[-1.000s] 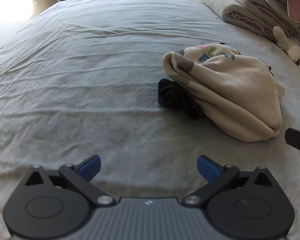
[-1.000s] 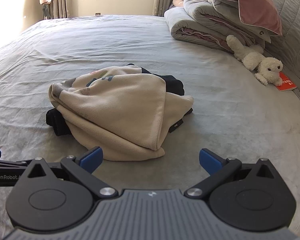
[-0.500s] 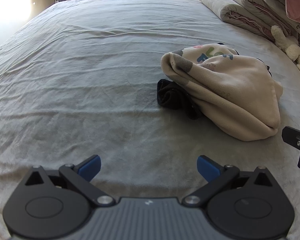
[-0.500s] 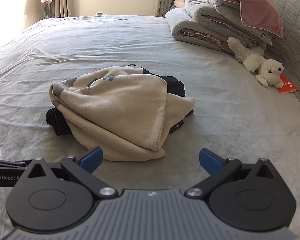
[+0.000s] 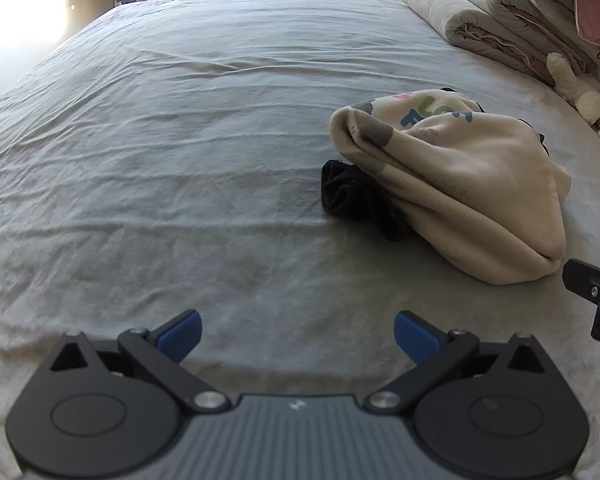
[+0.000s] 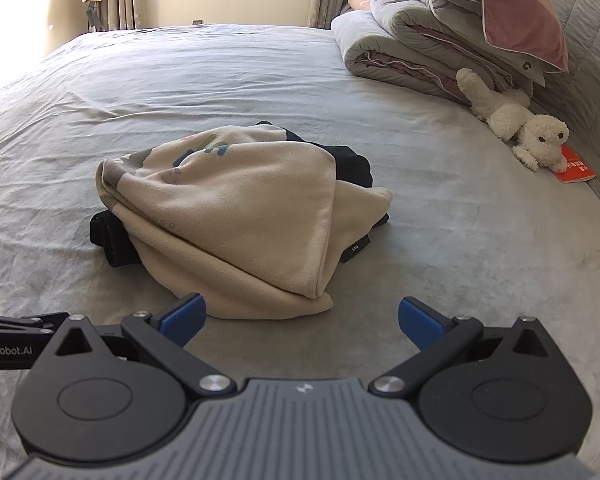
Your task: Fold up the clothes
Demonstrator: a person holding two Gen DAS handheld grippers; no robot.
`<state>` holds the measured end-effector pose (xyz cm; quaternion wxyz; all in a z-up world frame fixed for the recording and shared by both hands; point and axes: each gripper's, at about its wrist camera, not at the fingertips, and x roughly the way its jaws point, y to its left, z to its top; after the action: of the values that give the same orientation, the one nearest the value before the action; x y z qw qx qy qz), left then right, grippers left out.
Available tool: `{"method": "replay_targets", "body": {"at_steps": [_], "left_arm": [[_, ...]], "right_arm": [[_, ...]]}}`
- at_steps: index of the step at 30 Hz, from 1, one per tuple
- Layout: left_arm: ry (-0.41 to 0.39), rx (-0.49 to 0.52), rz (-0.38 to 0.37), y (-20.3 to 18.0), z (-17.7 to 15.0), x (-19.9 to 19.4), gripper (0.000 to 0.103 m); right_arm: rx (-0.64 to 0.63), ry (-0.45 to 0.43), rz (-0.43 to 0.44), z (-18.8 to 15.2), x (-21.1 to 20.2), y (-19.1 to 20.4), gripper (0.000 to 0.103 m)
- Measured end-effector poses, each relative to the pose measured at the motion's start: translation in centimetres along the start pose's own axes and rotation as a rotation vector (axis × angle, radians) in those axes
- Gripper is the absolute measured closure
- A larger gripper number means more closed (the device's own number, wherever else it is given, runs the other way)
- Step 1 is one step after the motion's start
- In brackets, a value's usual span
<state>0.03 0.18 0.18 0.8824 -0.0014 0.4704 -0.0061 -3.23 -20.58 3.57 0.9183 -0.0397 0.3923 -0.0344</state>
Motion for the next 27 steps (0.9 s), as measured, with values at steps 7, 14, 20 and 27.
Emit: {"method": "replay_targets", "body": {"at_steps": [7, 14, 20, 27], "left_arm": [[0.003, 0.002, 0.001, 0.1, -0.04, -0.01, 0.001], [0.003, 0.007, 0.001, 0.16, -0.07, -0.05, 0.001], [0.007, 0.005, 0.004, 0.23, -0.01, 0.02, 0.001], [0.009, 0.004, 0.01, 0.44, -0.02, 0.01, 0.001]], "right_arm": [[-0.017, -0.001, 0.002, -0.04, 0.0, 0.29, 0.0], [-0.026, 0.001, -0.001, -0.12, 0.04, 0.37, 0.0], [-0.028, 0.006, -0.002, -0.13, 0.15, 0.44, 0.0], [-0.038, 0.012, -0.005, -0.06, 0.48, 0.68, 0.0]]}}
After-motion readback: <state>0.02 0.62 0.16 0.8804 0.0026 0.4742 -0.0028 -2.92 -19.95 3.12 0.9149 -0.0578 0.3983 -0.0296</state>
